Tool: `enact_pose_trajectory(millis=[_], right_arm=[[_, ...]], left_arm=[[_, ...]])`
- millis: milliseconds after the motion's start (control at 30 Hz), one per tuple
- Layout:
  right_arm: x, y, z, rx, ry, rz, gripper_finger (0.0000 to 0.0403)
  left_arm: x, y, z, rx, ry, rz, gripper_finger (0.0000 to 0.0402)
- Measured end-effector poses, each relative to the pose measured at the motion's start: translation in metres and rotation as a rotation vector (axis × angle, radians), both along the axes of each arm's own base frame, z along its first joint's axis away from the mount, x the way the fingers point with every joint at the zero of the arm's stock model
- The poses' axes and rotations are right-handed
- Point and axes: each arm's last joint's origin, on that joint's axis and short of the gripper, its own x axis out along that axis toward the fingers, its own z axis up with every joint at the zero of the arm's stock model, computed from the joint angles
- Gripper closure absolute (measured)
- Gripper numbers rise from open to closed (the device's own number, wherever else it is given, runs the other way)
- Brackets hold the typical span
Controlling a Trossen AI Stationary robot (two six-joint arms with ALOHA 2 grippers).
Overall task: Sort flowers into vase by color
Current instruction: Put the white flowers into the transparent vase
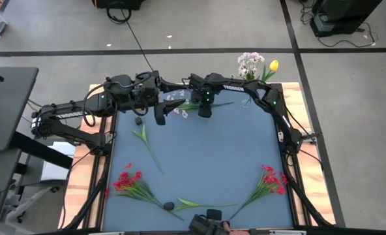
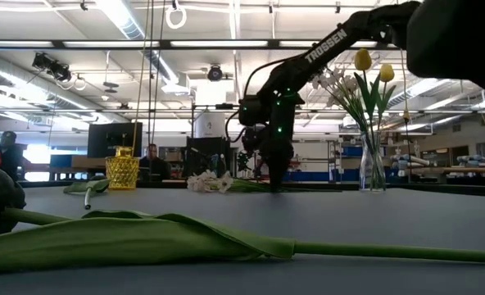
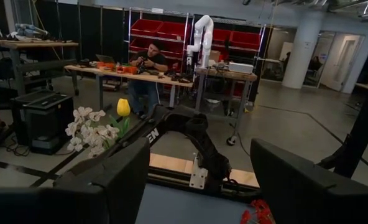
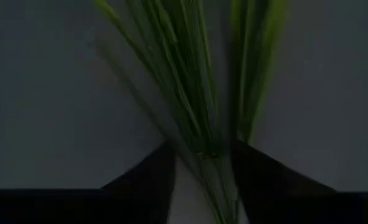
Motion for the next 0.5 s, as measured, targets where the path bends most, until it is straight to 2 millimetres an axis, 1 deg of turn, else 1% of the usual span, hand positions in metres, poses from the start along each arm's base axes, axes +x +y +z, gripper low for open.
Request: enact_pose_trajectory(millis=[67,167,200,233,367,433,500], right_arm=[[0.000,0.000,0.000,0.003,0.005,0.000,0.0289],[-0.001,0.001,0.000,0.011,0.013,-0.003,0.0363],[-0.001,0.001,0.000,0.011,0.013,-0.002,0.0381],[-0.001,0.002,0.000,0.011,0.012,-0.006,0.0389],[0.000,0.007,0.004,0.036,0.019,-0.088,0.0389],[-0.001,0.012,0.012,0.063,0.004,-0.126,0.0395],[0.000,0.017,0.026,0.078,-0.036,-0.168,0.0396]], left_arm=[[0.000,0.000,0.000,0.000,0.000,0.000,0.0118],[0.000,0.000,0.000,0.000,0.000,0.000,0.0118],[0.000,0.000,0.000,0.000,0.000,0.000,0.0118],[0.000,0.000,0.000,0.000,0.000,0.000,0.0118],[0.000,0.000,0.000,0.000,0.000,0.000,0.0118],[0.000,0.000,0.000,0.000,0.000,0.000,0.0118],[0.000,0.000,0.000,0.000,-0.001,0.000,0.0118]])
